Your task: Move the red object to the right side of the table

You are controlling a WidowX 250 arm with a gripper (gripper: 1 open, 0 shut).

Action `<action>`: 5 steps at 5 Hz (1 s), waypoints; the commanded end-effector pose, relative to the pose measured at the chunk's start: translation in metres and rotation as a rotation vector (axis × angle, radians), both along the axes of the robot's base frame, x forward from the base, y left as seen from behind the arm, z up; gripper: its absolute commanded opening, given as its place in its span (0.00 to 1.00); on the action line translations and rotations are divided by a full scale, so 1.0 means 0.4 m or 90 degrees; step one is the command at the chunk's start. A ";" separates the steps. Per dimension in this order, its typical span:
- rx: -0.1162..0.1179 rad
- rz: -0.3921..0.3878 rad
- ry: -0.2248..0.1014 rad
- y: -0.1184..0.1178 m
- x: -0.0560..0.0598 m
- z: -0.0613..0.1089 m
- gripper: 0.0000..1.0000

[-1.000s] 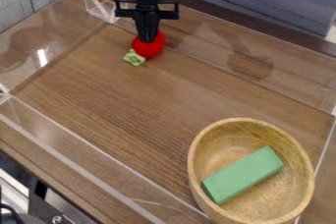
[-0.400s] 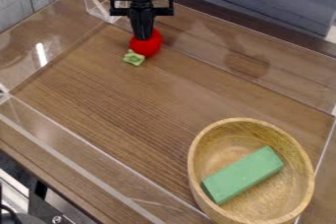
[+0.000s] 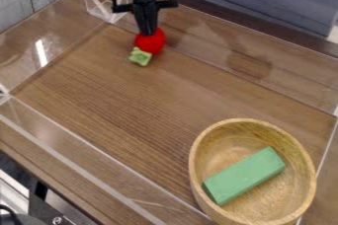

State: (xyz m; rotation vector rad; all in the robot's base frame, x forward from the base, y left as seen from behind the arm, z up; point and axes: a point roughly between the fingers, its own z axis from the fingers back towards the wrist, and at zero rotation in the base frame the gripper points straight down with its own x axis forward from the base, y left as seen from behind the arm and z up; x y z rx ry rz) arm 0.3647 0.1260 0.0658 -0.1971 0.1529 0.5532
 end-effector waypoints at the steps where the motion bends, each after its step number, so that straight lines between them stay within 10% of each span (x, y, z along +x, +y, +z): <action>1: 0.014 0.004 -0.062 -0.041 0.019 0.124 0.00; 5: -0.012 -0.146 -0.070 -0.287 0.009 0.148 0.00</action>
